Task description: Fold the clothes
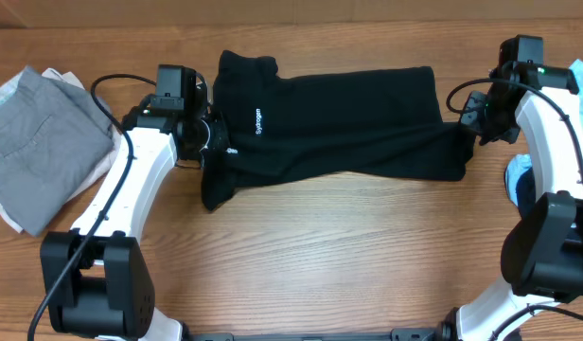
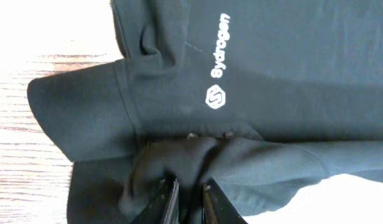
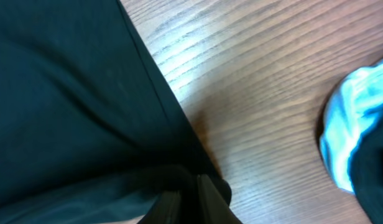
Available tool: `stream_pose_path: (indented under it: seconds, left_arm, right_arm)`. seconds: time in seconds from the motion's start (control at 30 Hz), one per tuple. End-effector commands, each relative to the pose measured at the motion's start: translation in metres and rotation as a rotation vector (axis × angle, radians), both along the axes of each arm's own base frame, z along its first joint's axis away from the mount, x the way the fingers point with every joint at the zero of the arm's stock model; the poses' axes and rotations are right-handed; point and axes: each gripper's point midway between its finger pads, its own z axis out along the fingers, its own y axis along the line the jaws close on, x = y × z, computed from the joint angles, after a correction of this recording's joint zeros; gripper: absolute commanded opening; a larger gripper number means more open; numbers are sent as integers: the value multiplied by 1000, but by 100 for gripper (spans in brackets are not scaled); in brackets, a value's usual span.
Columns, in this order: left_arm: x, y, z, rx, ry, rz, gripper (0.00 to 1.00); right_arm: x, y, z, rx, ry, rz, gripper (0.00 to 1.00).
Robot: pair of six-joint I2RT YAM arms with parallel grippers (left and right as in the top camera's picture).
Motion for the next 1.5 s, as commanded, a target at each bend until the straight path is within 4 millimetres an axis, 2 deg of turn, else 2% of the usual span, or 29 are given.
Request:
stream_pose_path:
  seconds: [0.0,0.2,0.4,0.43,0.47,0.57,0.67,0.73,0.8,0.97,1.17,1.4,1.47]
  left_arm:
    - [4,6,-24,20,49,41,17]
    - [12,9,-53,36,81,54,13]
    - [23,5,-50,17,36,52,5]
    - [24,4,-49,8,31,48,6]
    - [24,0,-48,-9,30,41,12]
    - [23,-8,-46,-54,34,20,12]
    - [16,-35,-35,-213,51,-55,18]
    - [8,-60,-20,-362,47,-153,39]
    - [3,-66,-17,-405,64,-171,42]
    - [-22,-42,-44,-237,218,-57,48]
    - [-40,-58,-47,-221,280,-96,48]
    - [-49,-48,-63,-25,336,75,50]
    - [-46,-43,-66,20,323,123,54]
  right_arm:
    - [7,1,-5,10,-53,8,12]
    - [19,4,-16,23,-113,17,12]
    - [28,2,-14,15,-154,17,12]
    - [28,2,-14,15,-155,17,12]
    - [28,2,-14,15,-155,17,12]
    - [28,2,-14,15,-155,17,12]
    - [28,2,-14,15,-153,17,13]
    - [28,2,-14,15,-152,17,13]
    - [27,2,-15,16,-149,17,13]
    - [24,3,-16,19,-134,17,13]
    - [23,3,-16,19,-134,17,14]
    - [21,3,-17,20,-123,17,15]
    - [21,3,-17,21,-123,17,16]
